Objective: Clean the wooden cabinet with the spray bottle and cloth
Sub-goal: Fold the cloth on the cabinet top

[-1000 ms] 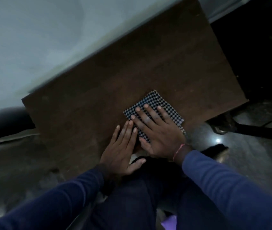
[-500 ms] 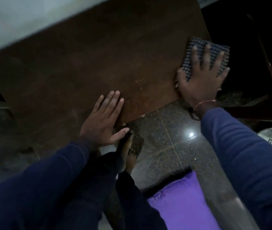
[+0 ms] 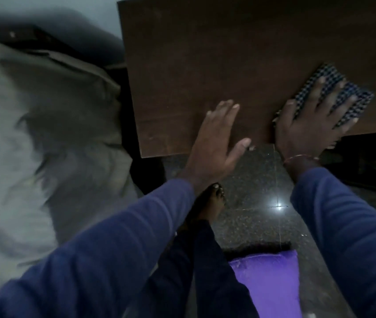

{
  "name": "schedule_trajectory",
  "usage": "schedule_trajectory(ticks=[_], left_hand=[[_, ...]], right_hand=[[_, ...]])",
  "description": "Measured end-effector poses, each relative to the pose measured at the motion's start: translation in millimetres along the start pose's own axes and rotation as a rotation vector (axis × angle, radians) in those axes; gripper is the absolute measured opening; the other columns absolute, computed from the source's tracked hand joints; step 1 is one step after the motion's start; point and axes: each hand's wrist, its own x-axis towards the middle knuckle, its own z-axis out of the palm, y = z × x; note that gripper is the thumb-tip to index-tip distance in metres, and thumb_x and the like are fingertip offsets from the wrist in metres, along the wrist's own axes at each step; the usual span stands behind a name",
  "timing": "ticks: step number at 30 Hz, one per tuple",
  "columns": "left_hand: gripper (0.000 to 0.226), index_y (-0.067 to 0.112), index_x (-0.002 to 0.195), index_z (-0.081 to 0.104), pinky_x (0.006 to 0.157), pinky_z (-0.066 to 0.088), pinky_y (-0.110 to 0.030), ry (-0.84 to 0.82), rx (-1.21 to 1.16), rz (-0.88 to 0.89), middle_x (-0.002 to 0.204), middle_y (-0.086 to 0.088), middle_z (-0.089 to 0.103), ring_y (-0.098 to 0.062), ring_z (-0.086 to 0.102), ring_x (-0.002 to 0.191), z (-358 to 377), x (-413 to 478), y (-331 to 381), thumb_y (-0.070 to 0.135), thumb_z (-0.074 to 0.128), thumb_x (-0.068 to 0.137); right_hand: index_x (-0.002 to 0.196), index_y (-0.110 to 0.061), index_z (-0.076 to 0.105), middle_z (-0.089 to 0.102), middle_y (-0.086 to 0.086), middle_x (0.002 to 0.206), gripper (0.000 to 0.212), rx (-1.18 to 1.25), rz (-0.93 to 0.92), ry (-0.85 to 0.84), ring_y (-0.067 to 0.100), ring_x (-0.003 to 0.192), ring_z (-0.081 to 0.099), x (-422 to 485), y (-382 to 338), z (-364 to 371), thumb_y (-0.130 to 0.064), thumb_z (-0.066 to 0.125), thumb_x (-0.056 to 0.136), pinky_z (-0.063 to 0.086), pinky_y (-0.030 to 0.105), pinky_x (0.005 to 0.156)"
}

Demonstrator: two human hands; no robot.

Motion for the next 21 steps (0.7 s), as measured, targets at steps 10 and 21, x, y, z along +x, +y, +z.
schedule_trajectory(ticks=[10, 21], left_hand=[[0.046, 0.006, 0.134, 0.046, 0.111, 0.037, -0.048, 0.399, -0.694, -1.249, 0.124, -0.006, 0.055, -0.030, 0.049, 0.129, -76.9, -111.7, -86.2, 0.039, 0.041, 0.102], [0.019, 0.017, 0.095, 0.057, 0.077, 0.047, -0.033, 0.335, -1.273, -1.415, 0.085, -0.006, 0.065, -0.020, 0.061, 0.079, -2.7, -111.0, 18.0, 0.024, 0.041, 0.101]], right_hand=[[0.152, -0.021, 0.027, 0.020, 0.010, 0.160, 0.064, 0.056, -0.772, -0.182, 0.036, 0.148, 0.012, -155.2, -154.5, 11.9, -0.044, 0.039, 0.093, 0.004, 0.060, 0.116], [0.144, -0.013, 0.043, 0.038, 0.009, 0.153, 0.059, -0.136, -1.609, -0.332, 0.031, 0.145, 0.026, -118.8, -60.1, 13.1, -0.036, 0.032, 0.090, 0.013, 0.057, 0.116]])
